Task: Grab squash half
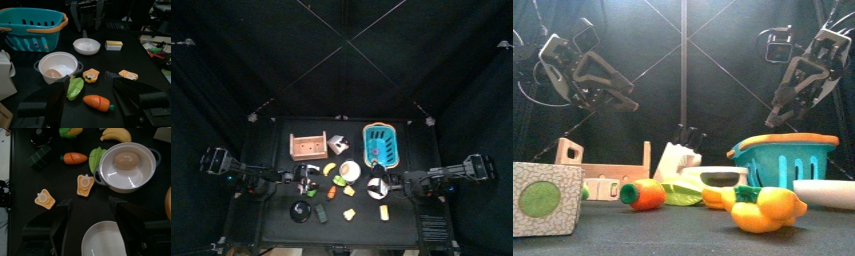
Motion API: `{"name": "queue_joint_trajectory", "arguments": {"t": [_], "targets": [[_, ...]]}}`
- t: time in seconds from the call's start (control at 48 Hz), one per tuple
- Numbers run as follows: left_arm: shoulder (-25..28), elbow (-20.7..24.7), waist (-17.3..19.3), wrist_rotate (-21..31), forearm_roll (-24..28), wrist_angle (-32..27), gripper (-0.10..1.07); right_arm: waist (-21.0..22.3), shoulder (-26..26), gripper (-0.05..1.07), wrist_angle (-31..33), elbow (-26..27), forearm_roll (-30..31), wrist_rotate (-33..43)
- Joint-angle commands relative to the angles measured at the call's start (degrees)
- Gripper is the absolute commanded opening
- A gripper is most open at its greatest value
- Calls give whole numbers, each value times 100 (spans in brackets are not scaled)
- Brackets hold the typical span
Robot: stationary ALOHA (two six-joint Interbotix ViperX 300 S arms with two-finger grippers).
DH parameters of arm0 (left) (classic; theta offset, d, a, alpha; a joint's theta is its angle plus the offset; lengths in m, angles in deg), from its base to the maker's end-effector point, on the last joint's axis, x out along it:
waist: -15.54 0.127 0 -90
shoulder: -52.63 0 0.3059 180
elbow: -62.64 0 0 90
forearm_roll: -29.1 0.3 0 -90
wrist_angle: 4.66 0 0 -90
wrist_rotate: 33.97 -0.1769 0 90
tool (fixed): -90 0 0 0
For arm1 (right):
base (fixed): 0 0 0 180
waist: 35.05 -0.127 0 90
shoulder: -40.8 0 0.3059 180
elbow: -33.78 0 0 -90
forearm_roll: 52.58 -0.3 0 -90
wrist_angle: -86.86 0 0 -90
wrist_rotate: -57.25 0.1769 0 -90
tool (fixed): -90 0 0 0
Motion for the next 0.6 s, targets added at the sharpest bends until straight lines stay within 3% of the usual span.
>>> {"name": "queue_joint_trajectory", "arguments": {"t": [0.0,0.583], "targets": [[53,123,-70,0,-44,53,93,-79,185,91,-299,53,-105,70],[475,290,-308,0,-246,44,93,-272,1907,91,-413,712,-264,79]]}}
